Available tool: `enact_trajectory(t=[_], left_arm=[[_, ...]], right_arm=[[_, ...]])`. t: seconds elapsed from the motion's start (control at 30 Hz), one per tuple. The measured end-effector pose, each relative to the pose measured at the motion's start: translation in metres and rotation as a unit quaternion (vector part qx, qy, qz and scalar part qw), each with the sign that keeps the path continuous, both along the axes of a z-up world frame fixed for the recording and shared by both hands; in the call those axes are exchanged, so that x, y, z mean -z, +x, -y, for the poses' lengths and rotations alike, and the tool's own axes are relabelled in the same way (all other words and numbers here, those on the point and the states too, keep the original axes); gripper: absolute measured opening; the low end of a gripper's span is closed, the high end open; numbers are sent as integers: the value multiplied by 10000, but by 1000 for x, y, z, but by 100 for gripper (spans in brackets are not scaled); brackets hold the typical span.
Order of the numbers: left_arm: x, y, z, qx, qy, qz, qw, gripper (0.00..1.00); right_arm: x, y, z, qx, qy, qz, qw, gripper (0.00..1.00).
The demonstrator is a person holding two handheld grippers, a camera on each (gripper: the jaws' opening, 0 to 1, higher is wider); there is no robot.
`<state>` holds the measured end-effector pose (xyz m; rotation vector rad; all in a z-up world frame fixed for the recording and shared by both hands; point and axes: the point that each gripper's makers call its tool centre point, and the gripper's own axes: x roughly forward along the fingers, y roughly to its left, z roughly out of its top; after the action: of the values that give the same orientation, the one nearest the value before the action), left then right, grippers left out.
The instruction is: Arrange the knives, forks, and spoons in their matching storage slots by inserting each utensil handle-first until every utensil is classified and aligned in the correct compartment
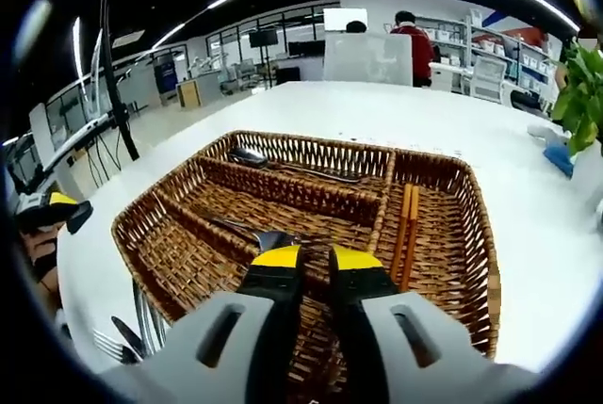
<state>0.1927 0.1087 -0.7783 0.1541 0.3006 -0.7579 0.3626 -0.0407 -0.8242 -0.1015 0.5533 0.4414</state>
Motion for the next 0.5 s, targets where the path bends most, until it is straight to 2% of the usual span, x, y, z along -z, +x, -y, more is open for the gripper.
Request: enact_trajectory(t=[0.17, 0.33, 0.5], left_arm=[[1, 0, 1, 15, 5, -9, 10000, 98], [0, 1, 1, 29, 0, 3, 10000, 98], [-1, 3, 1, 5, -29, 9, 10000, 99]], right_arm=[[0, -3, -2, -77, -9, -72, 9999, 10], [-9, -8, -3, -154, 20, 12, 9999, 12], [-22, -17, -2, -202, 68, 165, 9996, 18]])
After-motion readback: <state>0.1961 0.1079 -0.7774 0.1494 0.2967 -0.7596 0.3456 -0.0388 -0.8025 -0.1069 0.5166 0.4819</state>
